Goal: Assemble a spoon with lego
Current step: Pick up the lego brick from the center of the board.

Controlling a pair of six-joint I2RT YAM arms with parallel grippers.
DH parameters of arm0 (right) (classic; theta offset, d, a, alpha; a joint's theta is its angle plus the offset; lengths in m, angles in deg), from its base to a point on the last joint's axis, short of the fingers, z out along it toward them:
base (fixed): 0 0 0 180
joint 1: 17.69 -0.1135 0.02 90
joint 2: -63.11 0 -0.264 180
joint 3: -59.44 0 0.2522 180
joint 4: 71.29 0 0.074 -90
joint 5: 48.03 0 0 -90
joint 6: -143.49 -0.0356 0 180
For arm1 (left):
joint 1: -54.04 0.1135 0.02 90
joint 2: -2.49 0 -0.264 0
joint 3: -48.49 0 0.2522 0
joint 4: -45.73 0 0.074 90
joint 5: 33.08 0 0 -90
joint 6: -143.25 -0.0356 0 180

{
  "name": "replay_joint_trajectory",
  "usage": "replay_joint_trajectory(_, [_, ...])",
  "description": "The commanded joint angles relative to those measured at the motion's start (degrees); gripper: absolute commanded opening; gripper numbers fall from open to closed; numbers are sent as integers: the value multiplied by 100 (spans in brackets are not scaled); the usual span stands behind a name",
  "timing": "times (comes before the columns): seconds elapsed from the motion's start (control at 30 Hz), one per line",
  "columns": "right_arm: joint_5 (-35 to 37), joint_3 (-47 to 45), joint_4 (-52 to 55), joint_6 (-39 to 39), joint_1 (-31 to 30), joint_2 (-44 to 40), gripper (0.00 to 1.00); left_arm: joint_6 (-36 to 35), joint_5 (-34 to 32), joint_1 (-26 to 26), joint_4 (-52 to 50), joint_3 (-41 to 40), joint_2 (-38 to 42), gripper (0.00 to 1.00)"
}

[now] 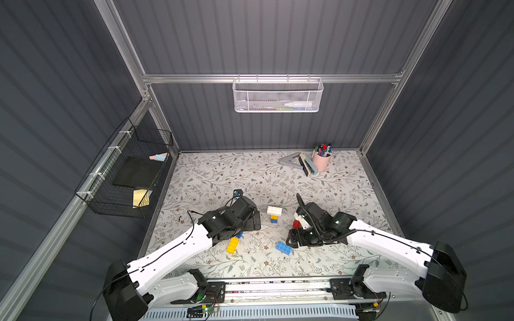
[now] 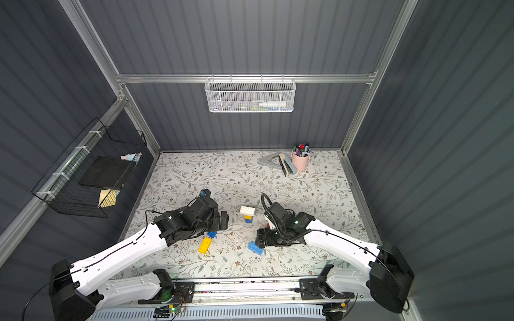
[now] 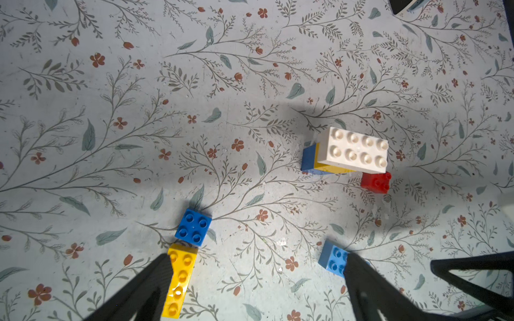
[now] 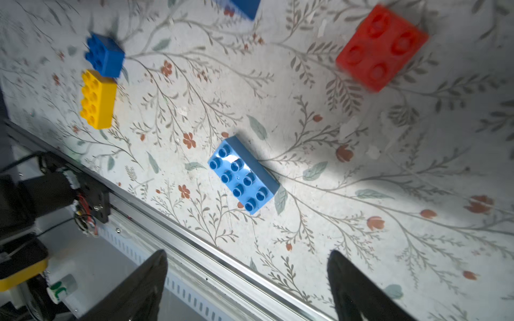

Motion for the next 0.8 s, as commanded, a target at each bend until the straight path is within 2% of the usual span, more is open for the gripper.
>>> replay_joint_trajectory(0.0, [482,397,412,410,-335,615,88,128,139,-26,236,-343,298,99])
replay_joint_trajectory(0.2, [1186,1521,1144,1005,-760,1844,85,320,317,-33,487,-1002,694,99])
replay_joint_trajectory(0.3, [1162,1787,1230,1203,-831,2283,80,353,335,-32,456,-1159,824,99])
replay_joint_trajectory(0.5, [1149,1841,1175,1361,-868,2588,76,402,320,-31,508,-1320,1056,99])
replay_joint_trajectory(0.77, [977,1862,949,1646,-868,2873,67,456,441,-33,724,-1503,943,99])
